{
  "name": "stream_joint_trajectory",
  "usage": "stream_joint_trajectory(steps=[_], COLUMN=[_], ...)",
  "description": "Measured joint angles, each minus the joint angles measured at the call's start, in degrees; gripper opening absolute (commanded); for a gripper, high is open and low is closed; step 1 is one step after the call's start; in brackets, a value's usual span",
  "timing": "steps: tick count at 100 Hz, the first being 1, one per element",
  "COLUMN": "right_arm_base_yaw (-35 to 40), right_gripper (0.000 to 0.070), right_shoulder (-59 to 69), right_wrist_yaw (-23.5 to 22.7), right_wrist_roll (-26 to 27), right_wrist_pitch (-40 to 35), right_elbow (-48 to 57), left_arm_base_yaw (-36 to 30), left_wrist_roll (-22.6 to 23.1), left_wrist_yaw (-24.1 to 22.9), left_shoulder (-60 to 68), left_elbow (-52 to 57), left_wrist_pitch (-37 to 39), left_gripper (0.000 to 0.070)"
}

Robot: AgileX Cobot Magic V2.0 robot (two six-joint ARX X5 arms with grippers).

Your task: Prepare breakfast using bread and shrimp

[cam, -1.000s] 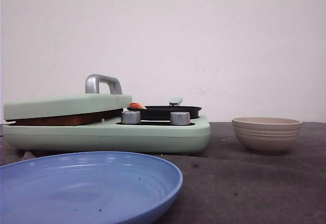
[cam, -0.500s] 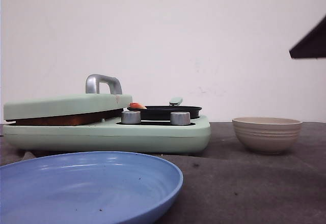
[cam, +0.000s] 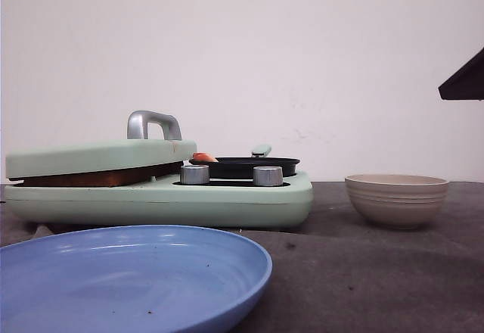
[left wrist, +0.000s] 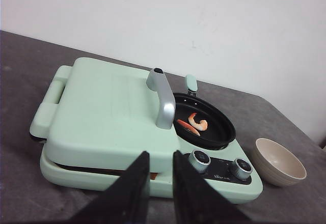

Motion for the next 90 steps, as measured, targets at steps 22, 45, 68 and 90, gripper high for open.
stream_joint_trajectory(steps=[22,45,68,90], right_arm_base_yaw=[0.00,0.00,0.00,0.00], right_gripper=[0.0000,0.0000,0.0000,0.0000], right_shoulder=[0.00,0.00,0.00,-0.11], right_wrist_yaw=[0.00,0.00,0.00,0.13], right_wrist_roll=[-0.02,-0.02,-0.02,-0.02], right_wrist_pitch=[0.02,0.02,0.02,0.17], right_elbow=[0.00,0.00,0.00,0.00], left_arm_base_yaw=[0.00,0.00,3.02,8.13], left_wrist_roll=[-0.59,-0.59,3.76,14.64], left_wrist_yaw=[0.00,0.00,-8.07,-7.43], left_shoulder=[0.00,-0.07,-6.05,-6.21], left_elbow=[0.00,0.00,-4.02,-17.18], left_wrist_pitch=[0.00,-0.11,-1.16,10.34], left_gripper=[0.0000,0.0000,0.0000,0.0000])
